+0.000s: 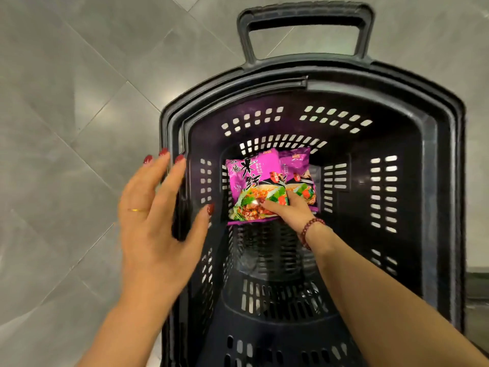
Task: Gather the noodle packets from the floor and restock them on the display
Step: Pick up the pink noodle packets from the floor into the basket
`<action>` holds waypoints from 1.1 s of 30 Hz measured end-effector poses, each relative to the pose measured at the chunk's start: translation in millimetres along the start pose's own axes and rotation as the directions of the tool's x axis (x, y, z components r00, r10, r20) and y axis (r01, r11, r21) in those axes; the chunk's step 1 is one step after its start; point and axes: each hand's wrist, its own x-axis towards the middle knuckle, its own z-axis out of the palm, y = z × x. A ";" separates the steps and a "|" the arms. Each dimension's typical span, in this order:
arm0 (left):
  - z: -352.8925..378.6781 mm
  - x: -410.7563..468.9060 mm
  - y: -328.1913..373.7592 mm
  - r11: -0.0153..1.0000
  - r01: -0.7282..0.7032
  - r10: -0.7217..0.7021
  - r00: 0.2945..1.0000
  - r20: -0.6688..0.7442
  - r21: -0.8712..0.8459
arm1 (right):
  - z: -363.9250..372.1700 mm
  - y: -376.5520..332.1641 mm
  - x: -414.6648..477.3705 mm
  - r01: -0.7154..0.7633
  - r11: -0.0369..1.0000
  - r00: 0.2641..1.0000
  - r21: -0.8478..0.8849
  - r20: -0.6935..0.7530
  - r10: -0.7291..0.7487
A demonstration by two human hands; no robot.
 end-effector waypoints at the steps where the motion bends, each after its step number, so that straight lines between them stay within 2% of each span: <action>1: 5.0 2.8 -6.8 0.999 0.052 -0.051 0.998 0.029 -0.006 | 4.8 1.4 7.9 0.011 1.000 1.000 -0.026 -0.018 -0.011; 2: 10.2 4.5 -12.4 0.996 0.089 -0.088 0.995 0.050 -0.013 | 9.4 3.5 15.3 0.016 0.998 0.999 -0.056 -0.044 -0.018; 4: 20.4 3.4 -20.4 0.997 0.075 -0.075 0.996 0.043 -0.002 | 19.9 9.0 28.0 0.011 0.991 0.993 -0.133 -0.118 -0.027; 5: 23.5 1.8 -22.5 0.999 0.052 -0.052 0.998 0.031 -0.001 | 25.1 11.6 31.6 0.013 0.972 0.985 -0.236 -0.162 -0.053; 6: 25.5 1.1 -23.1 0.999 0.042 -0.042 0.999 0.021 -0.007 | 29.4 14.0 33.6 0.003 0.908 0.969 -0.418 -0.222 -0.105; 8: 26.7 2.1 -22.2 0.999 0.044 -0.044 0.999 0.015 -0.019 | 34.9 15.3 29.6 -0.052 0.636 0.896 -0.770 -0.317 -0.310; 10: 26.4 3.0 -21.4 0.999 0.050 -0.050 0.999 0.014 -0.017 | 37.6 16.1 21.1 0.019 0.447 0.854 -0.895 -0.218 -0.473; 11: 26.1 3.1 -20.7 0.998 0.054 -0.054 0.998 0.019 -0.010 | 38.1 18.4 18.9 0.074 0.332 0.866 -0.940 -0.105 -0.489; 13: 26.0 3.7 -19.1 0.998 0.069 -0.068 0.997 0.027 -0.005 | 37.4 24.7 18.1 0.137 0.097 0.907 -0.986 0.085 -0.413; 15: 28.4 3.8 -18.2 0.998 0.070 -0.069 0.998 0.012 -0.005 | 34.3 30.9 23.3 0.132 -0.042 0.935 -0.990 0.139 -0.327; 17: 31.8 3.7 -18.6 0.999 0.047 -0.047 0.999 -0.012 0.007 | 32.0 33.3 34.4 0.110 -0.055 0.954 -0.992 0.121 -0.273; 21: 33.4 2.0 -19.8 0.999 0.009 -0.008 1.000 -0.028 0.040 | 28.3 27.9 67.9 0.054 0.061 0.982 -0.997 0.042 -0.182; 24: 31.5 3.8 -20.8 0.998 -0.026 0.028 0.999 -0.041 0.059 | 25.1 16.9 71.6 0.056 0.055 0.989 -0.997 0.048 -0.143; 25: 30.2 5.0 -21.3 0.998 -0.025 0.028 0.999 -0.043 0.054 | 25.0 11.8 65.4 0.070 0.060 0.985 -0.996 0.059 -0.163; 27: 26.9 6.5 -18.9 1.000 -0.005 0.006 1.000 -0.018 0.027 | 22.8 2.1 39.8 0.106 0.081 0.952 -0.991 0.078 -0.296; 29: 22.4 6.8 -13.6 0.999 0.037 -0.038 0.998 0.049 0.027 | 17.7 -6.7 2.1 0.158 0.162 0.899 -0.974 0.074 -0.432; 31: 16.5 8.9 -7.0 0.994 0.040 -0.054 0.989 0.138 0.102 | 10.9 -16.1 -39.1 0.206 0.252 0.843 -0.946 0.041 -0.537; 33: 5.6 12.5 5.5 0.980 -0.024 -0.030 0.964 0.264 0.199 | 4.6 -29.4 -79.7 0.218 0.280 0.789 -0.935 0.000 -0.614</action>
